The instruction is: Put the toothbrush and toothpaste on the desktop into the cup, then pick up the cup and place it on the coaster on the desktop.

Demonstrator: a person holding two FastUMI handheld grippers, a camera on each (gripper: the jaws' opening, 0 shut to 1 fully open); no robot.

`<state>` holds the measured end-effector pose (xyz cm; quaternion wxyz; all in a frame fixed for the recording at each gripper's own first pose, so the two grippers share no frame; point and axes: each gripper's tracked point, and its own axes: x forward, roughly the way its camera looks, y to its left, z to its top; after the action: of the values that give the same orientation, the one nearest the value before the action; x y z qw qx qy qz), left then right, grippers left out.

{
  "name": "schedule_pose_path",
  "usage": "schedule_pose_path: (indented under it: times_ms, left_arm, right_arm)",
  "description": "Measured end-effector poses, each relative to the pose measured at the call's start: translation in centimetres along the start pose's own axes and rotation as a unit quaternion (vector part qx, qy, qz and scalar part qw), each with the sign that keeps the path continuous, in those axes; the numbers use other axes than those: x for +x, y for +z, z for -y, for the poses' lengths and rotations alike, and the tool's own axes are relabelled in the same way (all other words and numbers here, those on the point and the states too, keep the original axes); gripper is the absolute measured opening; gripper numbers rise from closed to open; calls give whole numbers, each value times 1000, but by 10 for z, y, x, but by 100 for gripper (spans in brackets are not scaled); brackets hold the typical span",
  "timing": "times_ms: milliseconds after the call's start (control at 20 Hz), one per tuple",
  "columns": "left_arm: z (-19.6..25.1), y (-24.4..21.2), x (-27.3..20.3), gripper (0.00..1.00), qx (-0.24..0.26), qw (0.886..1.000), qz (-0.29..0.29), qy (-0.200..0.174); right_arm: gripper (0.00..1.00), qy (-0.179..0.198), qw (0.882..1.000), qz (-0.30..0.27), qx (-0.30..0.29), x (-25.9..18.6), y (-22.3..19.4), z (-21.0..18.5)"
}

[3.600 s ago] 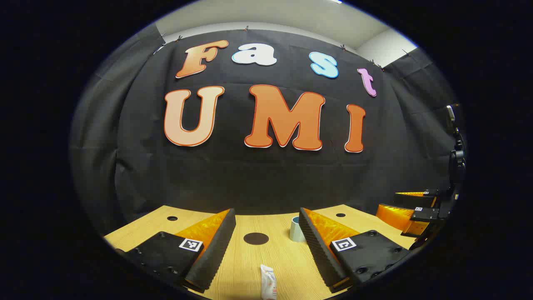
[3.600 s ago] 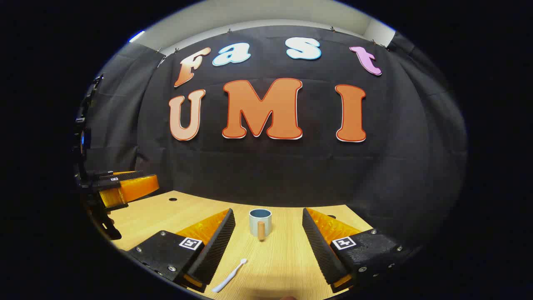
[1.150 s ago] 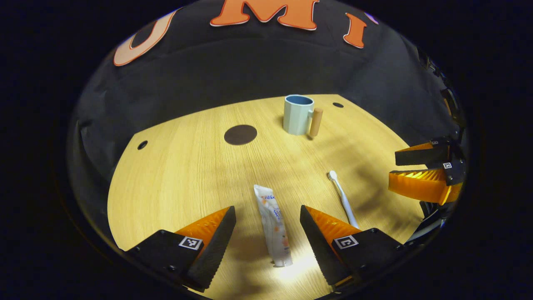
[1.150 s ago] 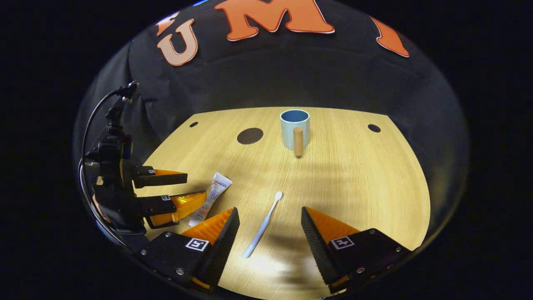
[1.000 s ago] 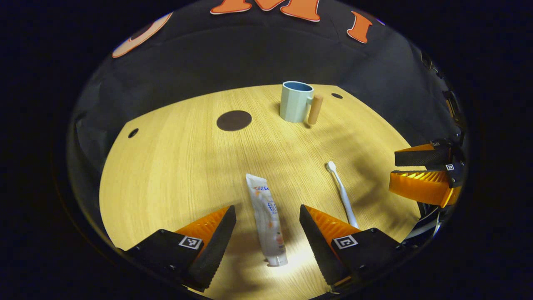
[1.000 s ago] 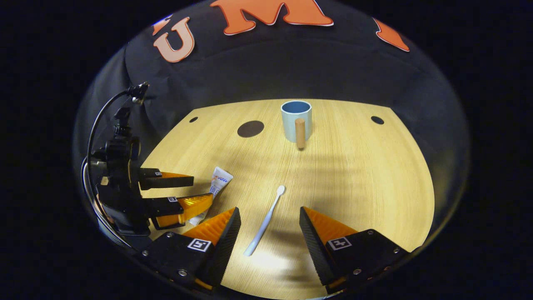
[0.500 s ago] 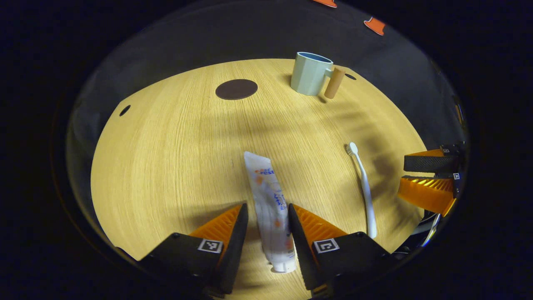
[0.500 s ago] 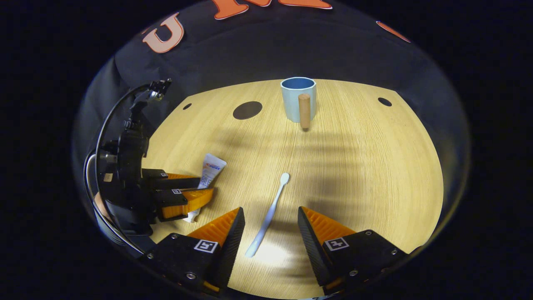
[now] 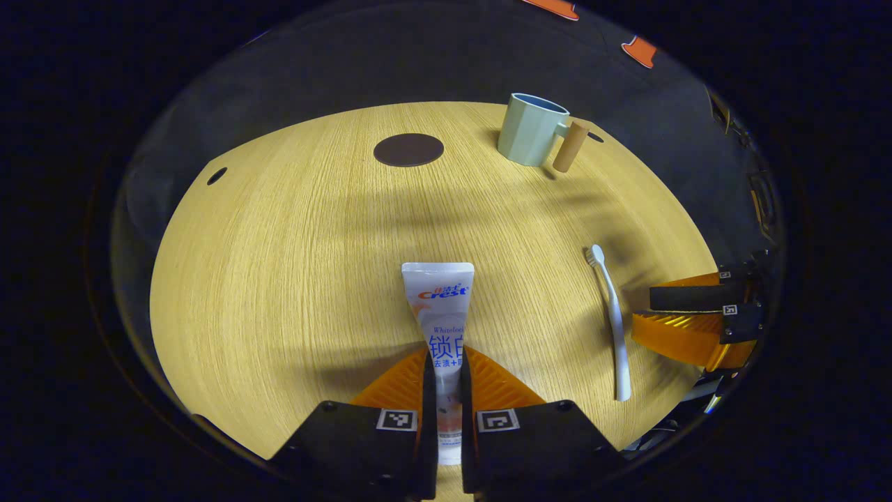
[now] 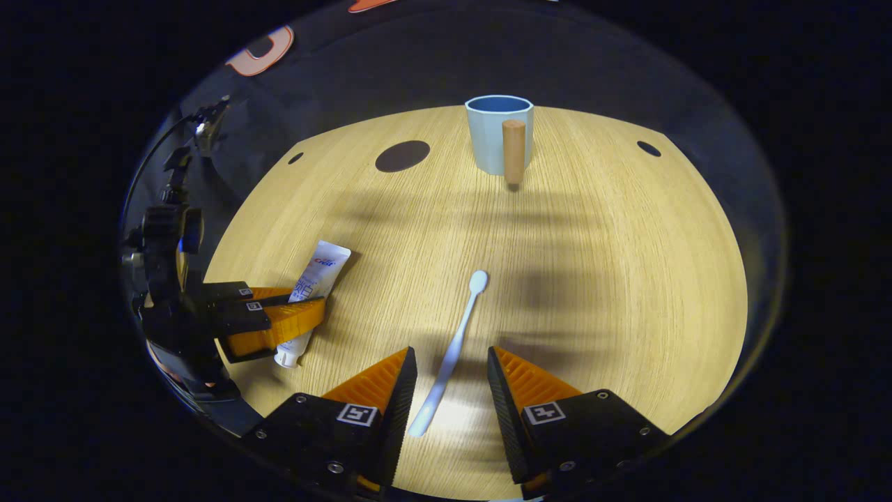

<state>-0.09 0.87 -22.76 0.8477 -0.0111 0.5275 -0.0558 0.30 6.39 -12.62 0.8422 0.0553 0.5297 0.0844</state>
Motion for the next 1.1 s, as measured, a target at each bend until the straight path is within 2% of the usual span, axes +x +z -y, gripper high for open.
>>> schedule_pose_path:
  times_ms: [50, 250, 300, 450, 500, 550, 650, 1100]
  left_arm:
    - [0, 1, -1, 17, 1, 1000, 4, -1]
    - [-2, 6, -10, 17, 0, 1000, 23, 1]
    - [-3, 6, -11, 17, -1, 1000, 26, 3]
    - [-11, 5, -24, 17, -7, 999, 35, 6]
    - [-13, 4, -29, 17, -9, 999, 39, 7]
    - [-15, 5, -33, 17, -12, 999, 44, 7]
    - [-12, 7, -33, 17, -16, 999, 51, 7]
    - [-8, 20, -46, 17, -13, 996, 92, 17]
  right_arm:
    - [56, -4, 1000, -9, 0, 5, -1, 0]
    - [42, -31, 999, -28, -6, 24, -5, 8]
    - [41, -45, 998, -33, -13, 29, -8, 13]
    - [26, -82, 995, -20, -44, 34, 2, 25]
    - [23, -84, 995, -18, -47, 37, 4, 27]
    - [15, -83, 995, -16, -45, 38, 8, 27]
    - [9, -77, 996, -12, -42, 37, 8, 27]
    - [7, -42, 995, 81, -50, 30, 43, 28]
